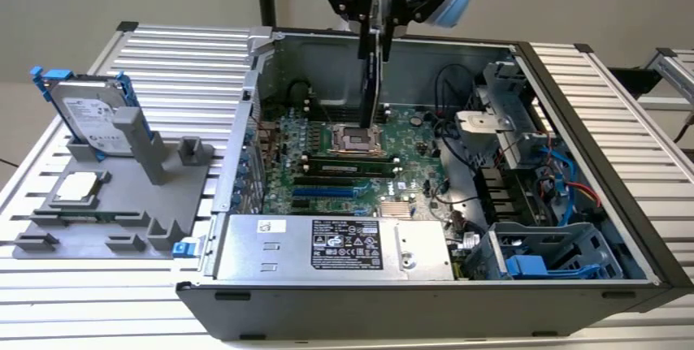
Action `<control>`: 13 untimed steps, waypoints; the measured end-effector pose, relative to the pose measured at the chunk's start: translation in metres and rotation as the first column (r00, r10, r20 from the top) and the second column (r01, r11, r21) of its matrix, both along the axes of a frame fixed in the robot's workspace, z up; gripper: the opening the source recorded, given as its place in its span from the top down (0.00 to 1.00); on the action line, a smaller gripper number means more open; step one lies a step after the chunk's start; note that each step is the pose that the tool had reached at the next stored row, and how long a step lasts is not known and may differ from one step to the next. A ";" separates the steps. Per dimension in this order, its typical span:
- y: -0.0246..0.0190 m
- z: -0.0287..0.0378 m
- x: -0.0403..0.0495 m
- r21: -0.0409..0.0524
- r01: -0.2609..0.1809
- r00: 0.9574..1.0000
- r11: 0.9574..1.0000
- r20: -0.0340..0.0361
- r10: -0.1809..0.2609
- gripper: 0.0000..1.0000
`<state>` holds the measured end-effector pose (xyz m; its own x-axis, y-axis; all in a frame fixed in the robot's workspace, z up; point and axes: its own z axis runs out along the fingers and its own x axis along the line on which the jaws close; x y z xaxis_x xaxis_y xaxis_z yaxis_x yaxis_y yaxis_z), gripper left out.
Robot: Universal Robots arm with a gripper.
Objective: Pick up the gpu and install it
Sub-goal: 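Pick up the gpu and move the gpu toward the slot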
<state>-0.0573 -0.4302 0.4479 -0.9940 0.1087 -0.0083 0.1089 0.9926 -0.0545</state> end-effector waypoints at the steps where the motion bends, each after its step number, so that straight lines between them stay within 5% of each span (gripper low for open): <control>1: 0.0000 0.0000 0.0006 0.000 0.000 1.000 1.000 0.000 0.000 1.00; 13: 0.0000 0.0000 0.0007 0.000 0.005 1.000 1.000 0.000 -0.005 1.00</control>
